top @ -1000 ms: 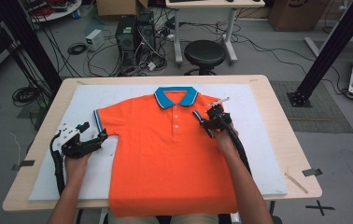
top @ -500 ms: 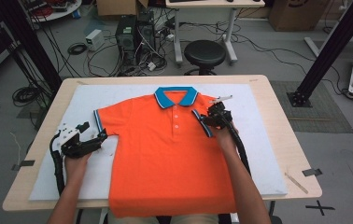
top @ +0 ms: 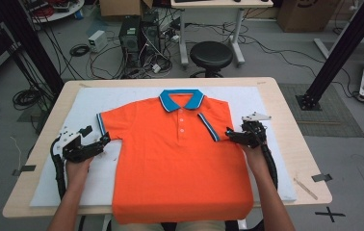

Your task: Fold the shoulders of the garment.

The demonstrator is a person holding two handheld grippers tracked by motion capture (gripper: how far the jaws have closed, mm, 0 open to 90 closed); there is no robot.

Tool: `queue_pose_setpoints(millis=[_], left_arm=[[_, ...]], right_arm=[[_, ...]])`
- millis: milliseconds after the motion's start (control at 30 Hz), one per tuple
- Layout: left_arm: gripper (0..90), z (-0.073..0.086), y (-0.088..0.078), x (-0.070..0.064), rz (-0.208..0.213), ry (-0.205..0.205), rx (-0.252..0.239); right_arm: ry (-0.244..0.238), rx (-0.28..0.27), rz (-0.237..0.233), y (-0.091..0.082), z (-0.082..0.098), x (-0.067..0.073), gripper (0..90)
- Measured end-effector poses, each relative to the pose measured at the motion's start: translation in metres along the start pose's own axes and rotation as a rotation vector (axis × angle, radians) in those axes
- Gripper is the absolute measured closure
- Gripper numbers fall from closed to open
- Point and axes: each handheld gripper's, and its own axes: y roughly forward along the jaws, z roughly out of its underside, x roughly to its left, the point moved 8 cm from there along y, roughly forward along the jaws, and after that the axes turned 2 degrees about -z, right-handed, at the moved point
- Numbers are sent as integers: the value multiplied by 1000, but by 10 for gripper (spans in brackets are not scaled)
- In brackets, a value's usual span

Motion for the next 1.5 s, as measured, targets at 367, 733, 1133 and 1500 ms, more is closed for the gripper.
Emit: queue_pose_setpoints(millis=[367,733,1133,1500], left_arm=[[185,-18,15,2,-2,25,52],[185,-34,45,17,-70,17,170],[185,8,64,37,-225,37,412],[255,19,66,37,-231,21,483]], right_arm=[[-4,-23,-33,-17,25,-15,214],[-2,-41,-68,-29,29,-18,214],[8,-35,-75,-28,31,-20,214],[5,-34,-77,-28,31,-19,214]])
